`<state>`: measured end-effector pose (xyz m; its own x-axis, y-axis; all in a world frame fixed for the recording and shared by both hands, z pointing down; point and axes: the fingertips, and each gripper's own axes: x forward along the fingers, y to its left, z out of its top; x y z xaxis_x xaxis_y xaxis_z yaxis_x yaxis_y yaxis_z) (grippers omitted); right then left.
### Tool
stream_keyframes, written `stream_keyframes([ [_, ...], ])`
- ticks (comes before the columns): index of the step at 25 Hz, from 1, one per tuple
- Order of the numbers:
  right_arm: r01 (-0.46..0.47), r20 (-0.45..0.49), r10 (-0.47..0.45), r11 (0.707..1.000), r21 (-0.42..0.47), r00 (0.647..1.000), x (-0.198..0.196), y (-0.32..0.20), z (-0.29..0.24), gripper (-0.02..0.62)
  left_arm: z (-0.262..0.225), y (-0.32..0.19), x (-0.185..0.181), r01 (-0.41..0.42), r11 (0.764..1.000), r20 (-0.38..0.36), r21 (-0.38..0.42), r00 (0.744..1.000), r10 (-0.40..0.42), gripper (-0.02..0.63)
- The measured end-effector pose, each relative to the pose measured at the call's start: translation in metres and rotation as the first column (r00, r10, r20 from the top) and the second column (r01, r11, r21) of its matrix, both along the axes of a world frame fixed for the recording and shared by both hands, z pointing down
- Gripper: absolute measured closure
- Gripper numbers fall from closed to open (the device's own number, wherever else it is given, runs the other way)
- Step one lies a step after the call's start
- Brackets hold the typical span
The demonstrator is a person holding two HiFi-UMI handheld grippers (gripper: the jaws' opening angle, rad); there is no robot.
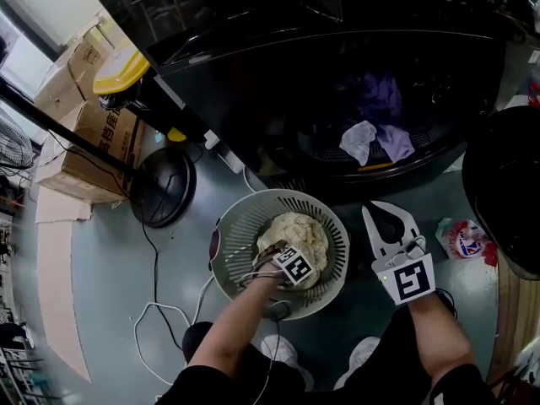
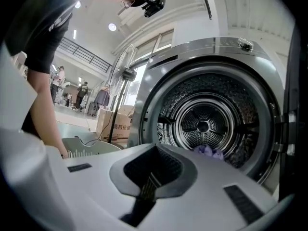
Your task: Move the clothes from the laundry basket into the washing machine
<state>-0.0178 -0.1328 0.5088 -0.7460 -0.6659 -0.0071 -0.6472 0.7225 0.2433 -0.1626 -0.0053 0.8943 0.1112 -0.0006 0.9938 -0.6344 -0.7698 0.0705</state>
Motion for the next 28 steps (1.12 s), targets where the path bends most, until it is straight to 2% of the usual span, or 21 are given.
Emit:
stream_keyframes([
  [2, 0.006, 0.006, -0.006, 1.0, -0.001, 1.0, 0.001, 0.003, -0.001, 0.589, 0.018, 0.003, -0.007, -0.031, 0.999, 0.042, -0.033, 0.999, 0.032, 0.048],
  [4, 0.004, 0.017, -0.004, 1.0, -0.005, 1.0, 0.001, 0.006, -0.004, 0.589, 0.032, 0.003, -0.015, -0.044, 0.998, 0.071, -0.041, 0.996, 0.047, 0.044],
  [8, 0.0, 0.032, 0.0, 1.0, -0.015, 0.999, 0.002, 0.01, -0.005, 0.589, 0.054, 0.003, -0.026, -0.033, 0.998, 0.087, -0.052, 0.996, 0.038, 0.043],
  [11, -0.001, 0.026, 0.001, 1.0, -0.022, 1.0, 0.002, 0.013, -0.005, 0.589, 0.065, 0.001, -0.026, -0.055, 0.996, 0.083, -0.071, 0.995, 0.061, 0.043],
  [16, 0.003, 0.04, -0.002, 1.0, -0.021, 0.999, 0.0, 0.013, -0.005, 0.589, 0.076, 0.002, -0.03, -0.069, 0.981, 0.11, -0.179, 0.99, 0.09, 0.043],
  [21, 0.005, 0.018, -0.005, 0.999, -0.042, 1.0, 0.001, 0.013, 0.003, 0.589, 0.075, 0.001, -0.027, -0.098, 0.969, 0.175, -0.229, 0.975, 0.14, 0.046],
  [22, 0.006, 0.006, -0.006, 0.999, -0.045, 1.0, 0.002, 0.012, 0.006, 0.589, 0.074, 0.002, -0.025, -0.114, 0.965, 0.171, -0.235, 0.973, 0.157, 0.06],
  [23, 0.007, -0.007, -0.008, 0.999, -0.047, 1.0, 0.002, 0.012, 0.008, 0.589, 0.072, 0.004, -0.022, -0.131, 0.962, 0.159, -0.239, 0.972, 0.172, 0.123],
  [25, 0.01, -0.028, -0.011, 0.999, -0.051, 1.0, 0.002, 0.011, 0.013, 0.589, 0.065, 0.007, -0.015, -0.159, 0.96, 0.131, -0.231, 0.972, 0.193, 0.328],
  [26, 0.009, -0.042, -0.012, 0.998, -0.059, 0.999, 0.003, 0.011, 0.017, 0.589, 0.062, 0.009, -0.012, -0.172, 0.961, 0.126, -0.218, 0.971, 0.202, 0.384],
  [28, 0.007, -0.061, -0.012, 0.997, -0.072, 0.998, 0.006, 0.011, 0.024, 0.589, 0.056, 0.012, -0.008, -0.194, 0.963, 0.122, -0.187, 0.968, 0.219, 0.445],
])
